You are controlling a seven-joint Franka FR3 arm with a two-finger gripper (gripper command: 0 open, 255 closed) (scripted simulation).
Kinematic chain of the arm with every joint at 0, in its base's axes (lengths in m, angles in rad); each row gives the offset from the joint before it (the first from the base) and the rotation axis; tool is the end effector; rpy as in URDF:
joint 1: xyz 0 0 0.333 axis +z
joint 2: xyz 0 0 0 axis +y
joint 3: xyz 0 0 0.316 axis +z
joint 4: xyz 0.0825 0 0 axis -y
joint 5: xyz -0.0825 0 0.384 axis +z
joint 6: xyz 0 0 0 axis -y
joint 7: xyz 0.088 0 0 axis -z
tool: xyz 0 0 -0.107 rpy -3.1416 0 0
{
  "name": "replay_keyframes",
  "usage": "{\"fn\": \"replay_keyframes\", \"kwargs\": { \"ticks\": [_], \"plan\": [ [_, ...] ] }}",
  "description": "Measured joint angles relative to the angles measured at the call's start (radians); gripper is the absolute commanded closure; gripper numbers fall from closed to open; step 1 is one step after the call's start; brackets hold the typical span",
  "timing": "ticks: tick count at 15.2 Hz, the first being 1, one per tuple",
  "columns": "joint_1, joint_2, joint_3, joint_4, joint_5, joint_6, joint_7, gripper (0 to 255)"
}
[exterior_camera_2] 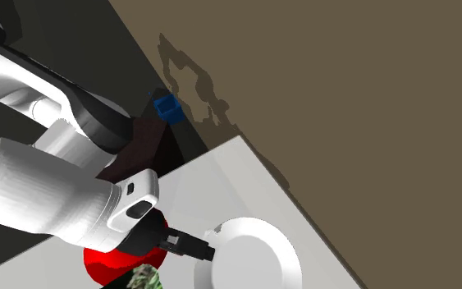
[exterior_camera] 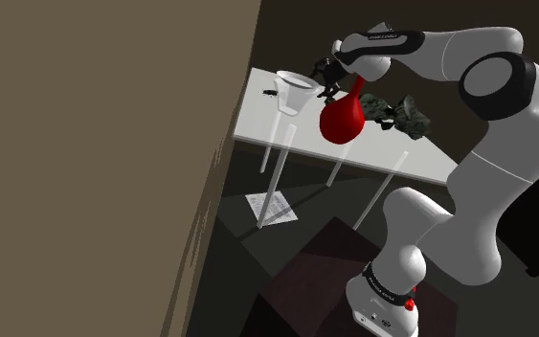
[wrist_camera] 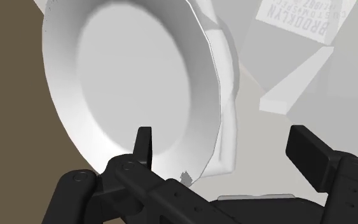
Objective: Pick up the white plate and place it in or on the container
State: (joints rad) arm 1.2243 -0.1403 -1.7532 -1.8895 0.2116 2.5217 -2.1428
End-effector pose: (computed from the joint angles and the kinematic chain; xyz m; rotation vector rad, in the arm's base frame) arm 0.5122 -0.3385 0.5545 1.9395 1.6908 0.5803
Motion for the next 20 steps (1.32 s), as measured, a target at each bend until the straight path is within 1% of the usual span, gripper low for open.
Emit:
{"fn": "replay_keyframes", "kwargs": {
  "ticks": [2,3,12,13,15,16,19,20],
  "plan": [
    [0.002,-0.003,-0.003,0.000,-0.004,-0.007,0.001,0],
    [0.003,-0.003,-0.003,0.000,-0.004,-0.008,0.001,255],
    [-0.003,0.001,0.004,0.000,0.003,-0.005,-0.004,255],
    [0.006,-0.003,-0.003,0.003,-0.006,-0.006,0.002,255],
    [-0.008,0.006,0.007,0.013,0.005,-0.025,-0.002,255],
    [-0.004,0.005,0.003,0.027,0.000,-0.038,0.005,255],
    [-0.020,0.019,0.013,0.061,0.011,-0.078,0.006,255],
    [-0.016,0.017,0.009,0.073,0.006,-0.089,0.010,255]
  ]
}}
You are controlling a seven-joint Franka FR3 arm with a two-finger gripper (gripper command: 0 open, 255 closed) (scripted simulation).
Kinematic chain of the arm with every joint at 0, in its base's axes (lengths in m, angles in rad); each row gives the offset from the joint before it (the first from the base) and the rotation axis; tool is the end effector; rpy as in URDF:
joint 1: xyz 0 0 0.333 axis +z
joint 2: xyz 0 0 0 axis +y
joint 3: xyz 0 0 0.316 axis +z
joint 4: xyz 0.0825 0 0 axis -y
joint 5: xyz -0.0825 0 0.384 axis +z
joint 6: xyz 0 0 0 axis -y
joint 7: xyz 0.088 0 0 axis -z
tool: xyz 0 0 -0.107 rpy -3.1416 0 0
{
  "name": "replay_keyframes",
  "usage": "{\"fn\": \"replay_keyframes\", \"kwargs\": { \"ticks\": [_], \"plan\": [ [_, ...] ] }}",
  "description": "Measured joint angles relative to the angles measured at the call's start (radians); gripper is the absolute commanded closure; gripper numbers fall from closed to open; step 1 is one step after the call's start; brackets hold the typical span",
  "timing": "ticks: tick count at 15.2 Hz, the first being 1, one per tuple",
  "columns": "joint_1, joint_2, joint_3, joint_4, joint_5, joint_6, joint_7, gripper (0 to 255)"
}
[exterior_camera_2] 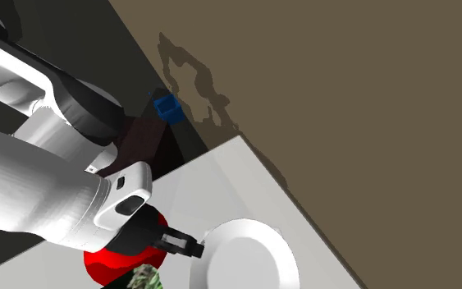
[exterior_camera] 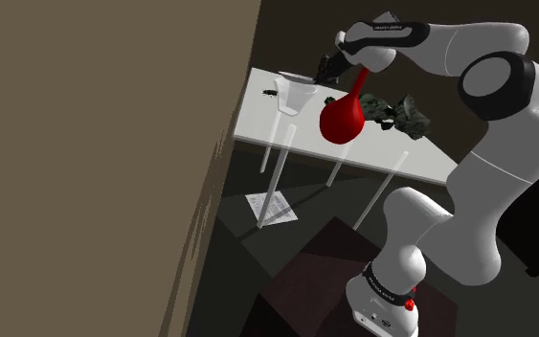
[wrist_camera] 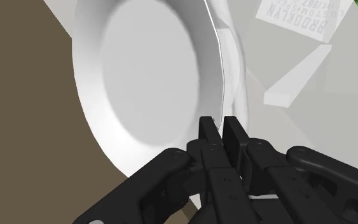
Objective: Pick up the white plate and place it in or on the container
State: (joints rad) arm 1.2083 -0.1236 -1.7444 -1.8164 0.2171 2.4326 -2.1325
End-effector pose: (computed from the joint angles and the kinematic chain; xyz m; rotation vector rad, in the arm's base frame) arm 0.5123 -0.3403 0.5843 1.9465 1.6989 0.5793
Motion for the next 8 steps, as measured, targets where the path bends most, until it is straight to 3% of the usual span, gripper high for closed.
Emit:
{"fn": "replay_keyframes", "kwargs": {
  "ticks": [6,8],
  "plan": [
    [-0.034,0.033,0.022,0.067,0.026,-0.079,0.001,255],
    [-0.010,0.016,0.007,0.092,0.001,-0.096,0.021,255]
  ]
}}
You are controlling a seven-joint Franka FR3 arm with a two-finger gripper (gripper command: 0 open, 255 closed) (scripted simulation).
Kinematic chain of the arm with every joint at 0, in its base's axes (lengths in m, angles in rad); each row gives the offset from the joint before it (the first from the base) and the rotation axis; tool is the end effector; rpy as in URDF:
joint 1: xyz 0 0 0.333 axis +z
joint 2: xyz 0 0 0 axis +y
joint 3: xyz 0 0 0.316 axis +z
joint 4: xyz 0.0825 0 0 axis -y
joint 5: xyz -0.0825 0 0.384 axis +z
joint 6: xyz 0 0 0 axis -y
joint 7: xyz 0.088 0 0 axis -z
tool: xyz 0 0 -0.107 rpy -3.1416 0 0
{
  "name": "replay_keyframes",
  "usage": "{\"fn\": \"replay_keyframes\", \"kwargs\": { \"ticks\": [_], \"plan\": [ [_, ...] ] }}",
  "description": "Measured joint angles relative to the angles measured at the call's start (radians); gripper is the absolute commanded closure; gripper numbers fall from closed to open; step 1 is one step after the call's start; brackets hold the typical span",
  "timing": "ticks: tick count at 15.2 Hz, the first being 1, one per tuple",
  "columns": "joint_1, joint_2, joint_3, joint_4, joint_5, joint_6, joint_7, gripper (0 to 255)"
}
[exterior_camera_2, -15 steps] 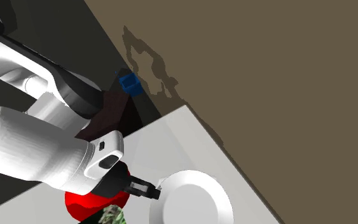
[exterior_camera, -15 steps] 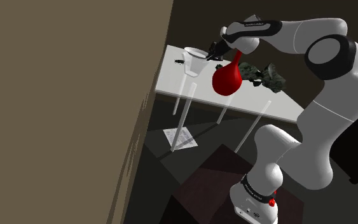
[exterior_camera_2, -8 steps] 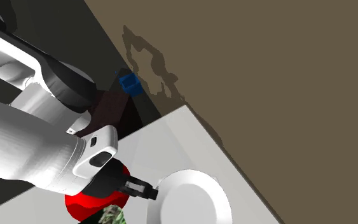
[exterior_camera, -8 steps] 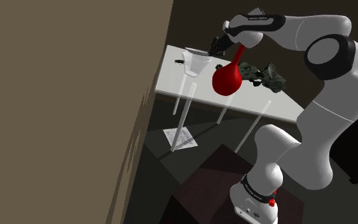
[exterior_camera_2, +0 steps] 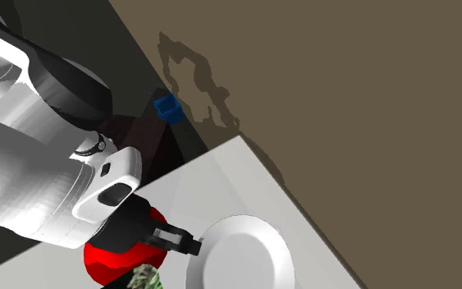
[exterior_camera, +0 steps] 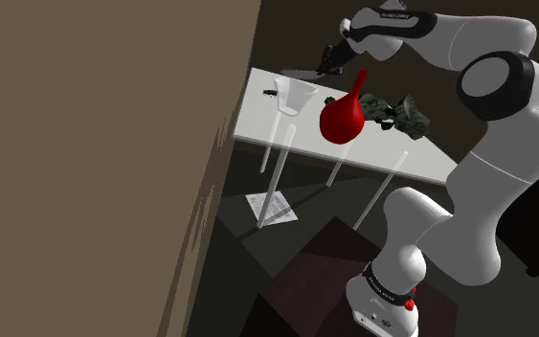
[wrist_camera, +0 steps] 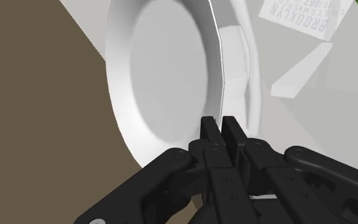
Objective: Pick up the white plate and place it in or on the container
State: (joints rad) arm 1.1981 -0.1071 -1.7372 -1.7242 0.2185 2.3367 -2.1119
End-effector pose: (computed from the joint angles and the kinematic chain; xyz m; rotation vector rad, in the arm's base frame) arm 0.5121 -0.3388 0.6231 1.9468 1.6994 0.5812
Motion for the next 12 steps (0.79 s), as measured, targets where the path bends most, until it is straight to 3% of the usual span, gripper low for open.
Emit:
{"fn": "replay_keyframes", "kwargs": {
  "ticks": [3,9,12],
  "plan": [
    [-0.012,0.007,0.003,0.027,0.006,-0.031,-0.003,255],
    [-0.031,0.016,0.016,-0.044,0.035,0.034,-0.034,255],
    [-0.016,-0.001,0.007,-0.078,0.021,0.074,-0.036,255]
  ]
}}
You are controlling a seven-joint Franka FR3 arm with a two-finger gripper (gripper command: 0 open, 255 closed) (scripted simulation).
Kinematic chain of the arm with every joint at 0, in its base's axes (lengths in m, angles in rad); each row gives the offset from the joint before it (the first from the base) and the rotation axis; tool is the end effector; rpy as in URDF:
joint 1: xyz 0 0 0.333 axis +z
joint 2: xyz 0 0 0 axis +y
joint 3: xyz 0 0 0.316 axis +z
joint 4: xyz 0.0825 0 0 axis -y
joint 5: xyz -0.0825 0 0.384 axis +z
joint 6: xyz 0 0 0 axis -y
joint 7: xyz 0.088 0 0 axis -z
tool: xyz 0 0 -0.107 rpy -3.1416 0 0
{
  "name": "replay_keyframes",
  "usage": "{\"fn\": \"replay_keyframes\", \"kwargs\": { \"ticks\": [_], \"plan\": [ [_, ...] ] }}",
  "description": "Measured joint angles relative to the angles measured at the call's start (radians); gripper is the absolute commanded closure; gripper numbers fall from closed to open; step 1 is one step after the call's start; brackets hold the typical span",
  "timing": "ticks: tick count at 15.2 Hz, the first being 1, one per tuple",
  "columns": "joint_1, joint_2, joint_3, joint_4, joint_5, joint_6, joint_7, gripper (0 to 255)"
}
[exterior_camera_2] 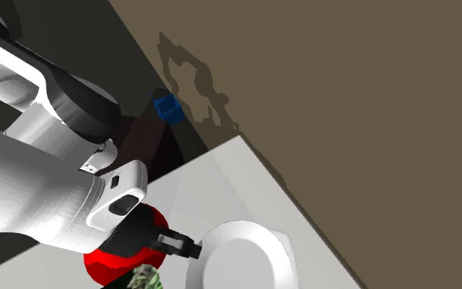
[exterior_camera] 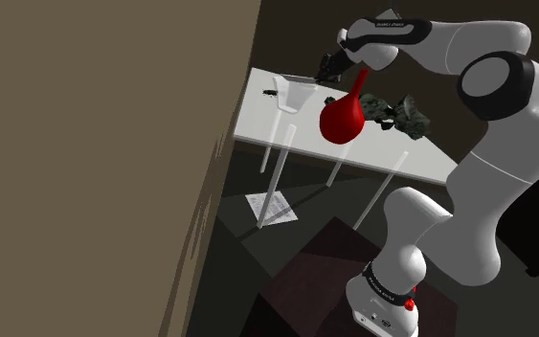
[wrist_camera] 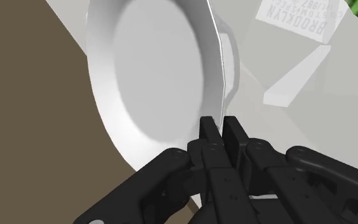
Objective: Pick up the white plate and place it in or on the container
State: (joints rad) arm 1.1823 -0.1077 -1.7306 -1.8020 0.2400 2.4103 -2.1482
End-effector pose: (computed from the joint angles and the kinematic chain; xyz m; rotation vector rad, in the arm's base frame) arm 0.5093 -0.3425 0.5921 1.9457 1.6988 0.5785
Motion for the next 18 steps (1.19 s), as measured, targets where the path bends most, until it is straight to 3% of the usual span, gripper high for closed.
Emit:
{"fn": "replay_keyframes", "kwargs": {
  "ticks": [7,12,13,18],
  "plan": [
    [0.024,-0.024,-0.015,-0.074,-0.015,0.084,-0.006,255],
    [0.023,-0.024,-0.013,-0.077,-0.014,0.088,-0.008,255],
    [0.027,-0.027,-0.016,-0.077,-0.018,0.088,-0.006,0],
    [0.031,-0.029,-0.019,-0.078,-0.022,0.090,-0.003,0]
  ]
}}
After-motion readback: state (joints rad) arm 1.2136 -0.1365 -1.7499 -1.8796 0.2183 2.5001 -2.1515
